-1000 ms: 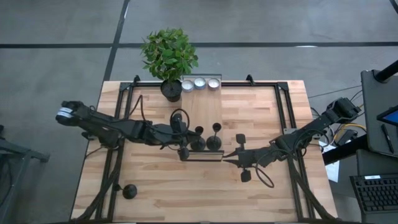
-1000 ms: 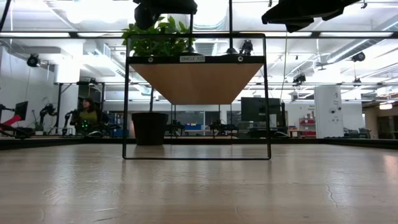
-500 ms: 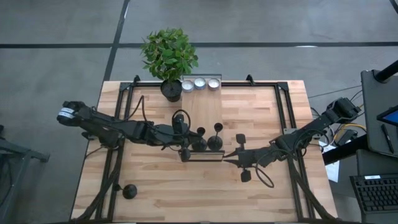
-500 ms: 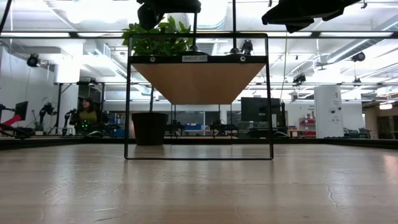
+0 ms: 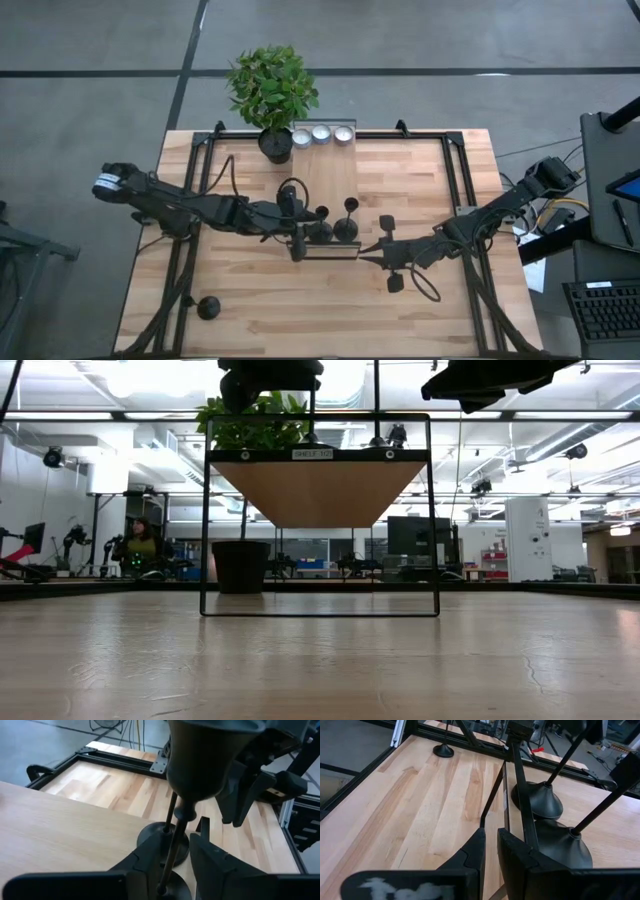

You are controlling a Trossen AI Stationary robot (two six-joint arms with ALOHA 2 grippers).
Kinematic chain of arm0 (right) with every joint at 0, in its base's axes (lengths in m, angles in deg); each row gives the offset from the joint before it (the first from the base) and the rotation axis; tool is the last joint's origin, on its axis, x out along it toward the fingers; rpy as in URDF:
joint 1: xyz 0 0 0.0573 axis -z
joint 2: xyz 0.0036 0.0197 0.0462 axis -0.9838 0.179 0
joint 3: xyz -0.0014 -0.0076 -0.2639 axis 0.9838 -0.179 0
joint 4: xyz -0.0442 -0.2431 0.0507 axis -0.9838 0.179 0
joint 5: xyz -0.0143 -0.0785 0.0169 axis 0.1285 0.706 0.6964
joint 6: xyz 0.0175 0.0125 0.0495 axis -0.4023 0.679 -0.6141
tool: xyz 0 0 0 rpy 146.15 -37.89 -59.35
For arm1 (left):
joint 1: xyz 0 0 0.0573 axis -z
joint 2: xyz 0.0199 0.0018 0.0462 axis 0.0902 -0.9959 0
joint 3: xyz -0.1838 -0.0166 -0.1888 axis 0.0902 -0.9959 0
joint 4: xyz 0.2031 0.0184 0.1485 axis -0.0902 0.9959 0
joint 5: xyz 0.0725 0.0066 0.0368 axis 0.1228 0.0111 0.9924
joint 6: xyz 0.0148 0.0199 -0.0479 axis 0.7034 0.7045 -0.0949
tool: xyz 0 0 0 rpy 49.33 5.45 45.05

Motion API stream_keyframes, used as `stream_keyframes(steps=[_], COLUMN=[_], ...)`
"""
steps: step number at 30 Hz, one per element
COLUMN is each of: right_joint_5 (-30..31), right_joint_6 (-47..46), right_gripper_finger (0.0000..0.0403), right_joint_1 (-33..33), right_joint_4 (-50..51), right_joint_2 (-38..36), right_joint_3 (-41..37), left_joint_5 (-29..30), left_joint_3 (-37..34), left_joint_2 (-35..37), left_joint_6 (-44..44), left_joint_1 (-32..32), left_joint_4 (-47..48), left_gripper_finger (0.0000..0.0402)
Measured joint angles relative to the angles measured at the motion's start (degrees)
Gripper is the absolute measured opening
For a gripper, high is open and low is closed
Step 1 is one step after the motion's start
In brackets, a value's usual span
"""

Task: Pick & Place candle stick holders
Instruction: Put the black candle holder on the shelf

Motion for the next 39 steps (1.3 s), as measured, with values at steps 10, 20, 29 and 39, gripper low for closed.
stream_keyframes(steps=[10, 20, 29, 39], right_joint_5=[0.0, 0.0, 0.0, 0.0], right_joint_6=[-0.2, -0.2, 0.1, 0.9], right_gripper_finger=[0.0043, 0.0043, 0.0043, 0.0043], right_joint_1=[0.0, 0.0, 0.0, 0.0], right_joint_4=[0.2, 0.0, -0.9, -2.2], right_joint_2=[0.0, 0.0, 0.0, 0.0], right_joint_3=[-0.3, -0.5, -0.5, -0.5], left_joint_5=[-1.3, -2.0, 0.3, -1.8], left_joint_3=[0.1, 0.1, 0.0, 0.0], left_joint_2=[6.5, 14.8, 14.1, 13.9], left_joint_6=[-2.6, -12.3, -24.3, -41.6], left_joint_1=[1.4, 12.1, 29.8, 39.1], left_joint_4=[10.3, 28.4, 35.1, 40.9], left_gripper_finger=[0.0111, 0.0110, 0.0108, 0.0107])
